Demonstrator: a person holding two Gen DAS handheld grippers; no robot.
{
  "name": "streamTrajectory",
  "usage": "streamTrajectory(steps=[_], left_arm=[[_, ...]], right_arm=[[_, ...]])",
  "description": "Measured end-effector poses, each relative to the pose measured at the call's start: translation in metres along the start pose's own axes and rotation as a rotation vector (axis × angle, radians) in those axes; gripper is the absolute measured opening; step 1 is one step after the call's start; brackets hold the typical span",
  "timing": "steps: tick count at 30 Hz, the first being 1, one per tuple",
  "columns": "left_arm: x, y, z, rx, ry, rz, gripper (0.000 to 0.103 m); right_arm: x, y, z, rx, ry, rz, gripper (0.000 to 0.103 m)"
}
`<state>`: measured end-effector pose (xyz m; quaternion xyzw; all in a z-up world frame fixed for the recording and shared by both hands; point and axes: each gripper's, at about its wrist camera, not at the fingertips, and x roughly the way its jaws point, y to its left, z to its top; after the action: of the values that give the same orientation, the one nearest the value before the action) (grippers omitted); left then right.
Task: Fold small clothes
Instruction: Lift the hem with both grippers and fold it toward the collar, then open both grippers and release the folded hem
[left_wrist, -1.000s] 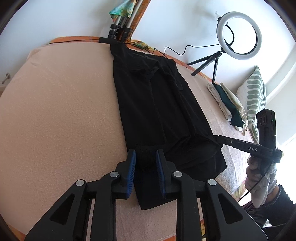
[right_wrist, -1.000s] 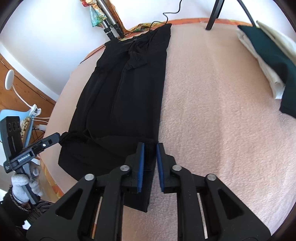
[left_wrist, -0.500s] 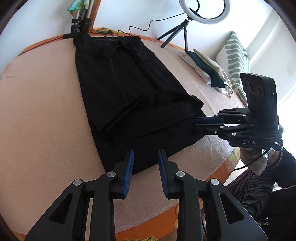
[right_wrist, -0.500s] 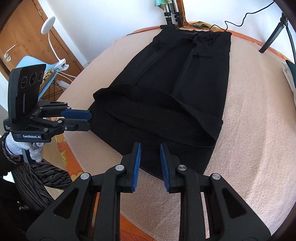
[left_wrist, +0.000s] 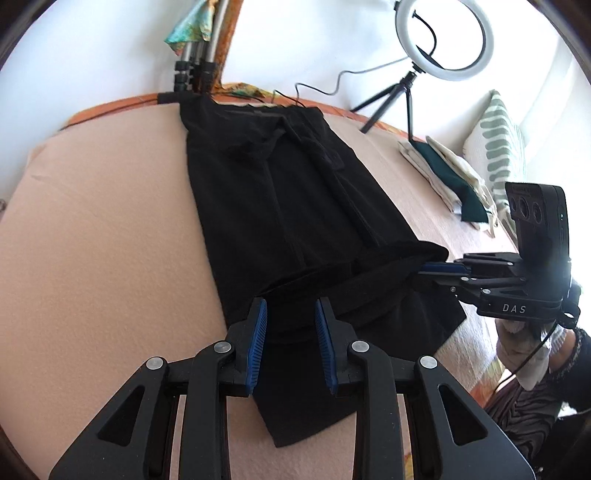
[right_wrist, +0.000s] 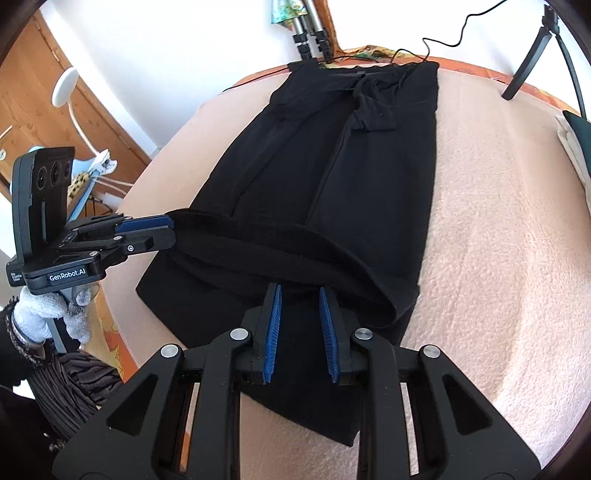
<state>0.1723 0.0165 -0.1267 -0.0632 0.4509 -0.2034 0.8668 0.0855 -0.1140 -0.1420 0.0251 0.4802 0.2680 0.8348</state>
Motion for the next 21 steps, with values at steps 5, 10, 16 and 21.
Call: streamTrajectory(steps=[5,10,16,21], left_arm=[[-0.023,0.008,0.009,-0.014,-0.107,0.045,0.025],[-0.021,-0.001,0.006,0.025,-0.091,-0.046,0.025],[-0.003,-0.029,-0.002,0.124,-0.010,-0.084,0.025],[0.005,-0.026,0.001,0.134,-0.004,-0.018,0.025]], right_arm=[[-0.015,-0.009,0.010,0.028,-0.065,-0.043,0.023],[-0.019,-0.008,0.012,0.009,-0.069,-0.029,0.023],[-0.023,0.007,0.008,-0.066,-0.074,0.031,0.023],[-0.016,0.021,0.003,-0.146,-0.002,0.116,0.023]])
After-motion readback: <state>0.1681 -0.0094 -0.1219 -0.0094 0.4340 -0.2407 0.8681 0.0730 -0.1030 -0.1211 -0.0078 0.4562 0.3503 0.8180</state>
